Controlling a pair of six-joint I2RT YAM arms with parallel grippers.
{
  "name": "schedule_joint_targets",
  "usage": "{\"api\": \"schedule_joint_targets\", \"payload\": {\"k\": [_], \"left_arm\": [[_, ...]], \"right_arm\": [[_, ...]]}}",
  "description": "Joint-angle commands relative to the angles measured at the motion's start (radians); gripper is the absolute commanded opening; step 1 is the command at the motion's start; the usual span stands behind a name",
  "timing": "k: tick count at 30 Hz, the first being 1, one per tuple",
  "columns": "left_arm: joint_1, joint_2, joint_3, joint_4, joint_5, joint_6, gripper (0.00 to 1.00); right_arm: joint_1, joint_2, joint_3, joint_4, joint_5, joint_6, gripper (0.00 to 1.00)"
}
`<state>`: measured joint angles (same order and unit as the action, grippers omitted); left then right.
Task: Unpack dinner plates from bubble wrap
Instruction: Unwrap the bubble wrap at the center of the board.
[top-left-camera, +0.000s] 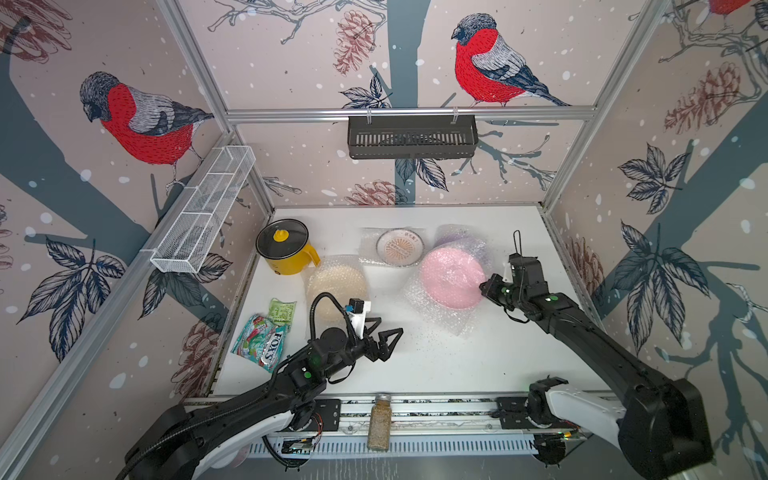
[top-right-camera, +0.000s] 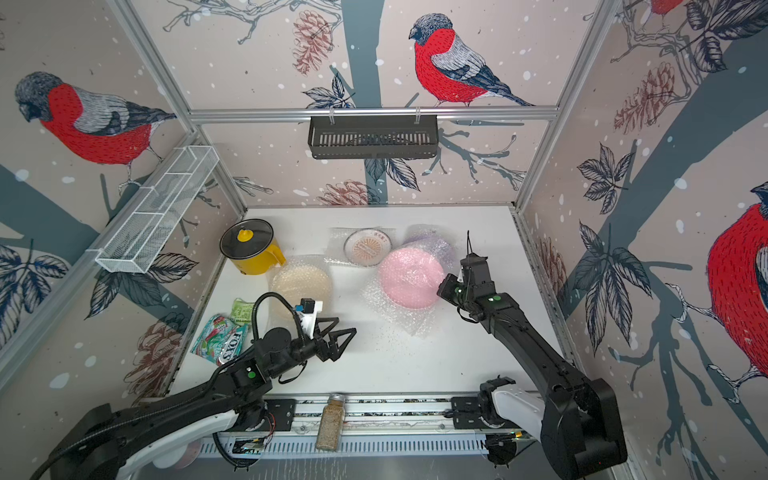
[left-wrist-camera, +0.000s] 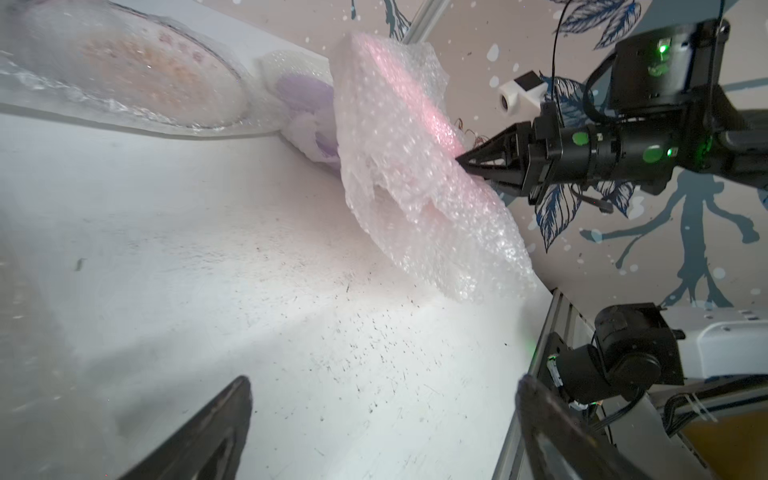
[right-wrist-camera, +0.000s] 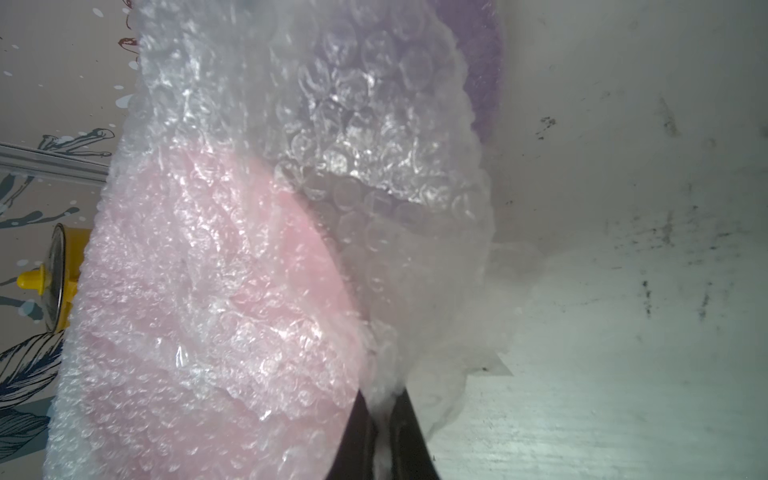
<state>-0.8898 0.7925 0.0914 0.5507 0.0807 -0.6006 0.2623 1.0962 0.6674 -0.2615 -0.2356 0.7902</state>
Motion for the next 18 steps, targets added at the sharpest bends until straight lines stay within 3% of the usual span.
{"api": "schedule_joint_targets", "payload": {"k": [1, 9, 18], "left_arm": [[-0.043, 0.104, 0.021, 0.222, -0.008, 0.019, 0.97], [-0.121, 0.389, 0.125, 0.430, -0.017, 0.040, 0.93], [-0.128, 0.554, 0.247, 0.438, -0.088, 0.022, 0.82]], "right_arm": [[-0.023, -0.016, -0.008, 0.041, -0.086, 0.035, 0.09], [-0.049, -0.049, -0.019, 0.059, -0.146, 0.068, 0.09], [-0.053, -0.074, -0.022, 0.063, -0.183, 0.086, 0.09]]}}
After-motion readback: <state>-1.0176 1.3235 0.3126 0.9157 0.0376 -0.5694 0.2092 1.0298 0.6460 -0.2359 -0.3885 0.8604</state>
